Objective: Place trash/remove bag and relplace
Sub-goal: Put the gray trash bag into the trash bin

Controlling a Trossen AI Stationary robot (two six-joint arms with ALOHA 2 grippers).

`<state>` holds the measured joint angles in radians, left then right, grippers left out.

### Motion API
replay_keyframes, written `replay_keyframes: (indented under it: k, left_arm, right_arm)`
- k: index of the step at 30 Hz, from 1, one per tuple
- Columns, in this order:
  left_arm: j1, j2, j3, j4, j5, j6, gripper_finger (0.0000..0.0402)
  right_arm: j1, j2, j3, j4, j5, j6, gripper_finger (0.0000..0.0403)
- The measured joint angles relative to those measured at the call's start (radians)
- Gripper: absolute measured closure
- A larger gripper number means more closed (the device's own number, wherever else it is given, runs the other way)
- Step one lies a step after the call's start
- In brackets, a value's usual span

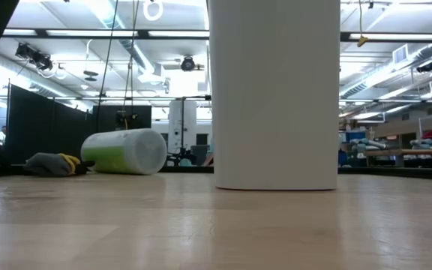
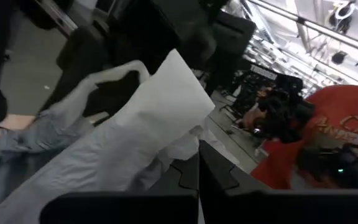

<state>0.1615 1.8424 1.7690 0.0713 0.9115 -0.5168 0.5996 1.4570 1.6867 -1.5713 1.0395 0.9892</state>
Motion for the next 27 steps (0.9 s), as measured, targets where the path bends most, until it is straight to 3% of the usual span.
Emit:
replay_keyframes:
  k: [7, 18, 27]
  left_arm:
    - [0.009, -0.052, -0.072, 0.179, 0.016, -0.094, 0.0400]
    - [-0.022, -0.138, -0.072, -0.105, -0.010, 0.093, 0.0400]
    - [-0.026, -0.136, -0.073, -0.112, -0.023, 0.067, 0.0400]
  right_arm:
    - [0.021, 0.000, 0.000, 0.000, -0.068, -0.005, 0.0403]
    - [0.083, 0.000, -0.023, 0.001, -0.224, 0.030, 0.0403]
    - [0.145, 0.000, -0.024, 0.001, -0.395, 0.003, 0.0403]
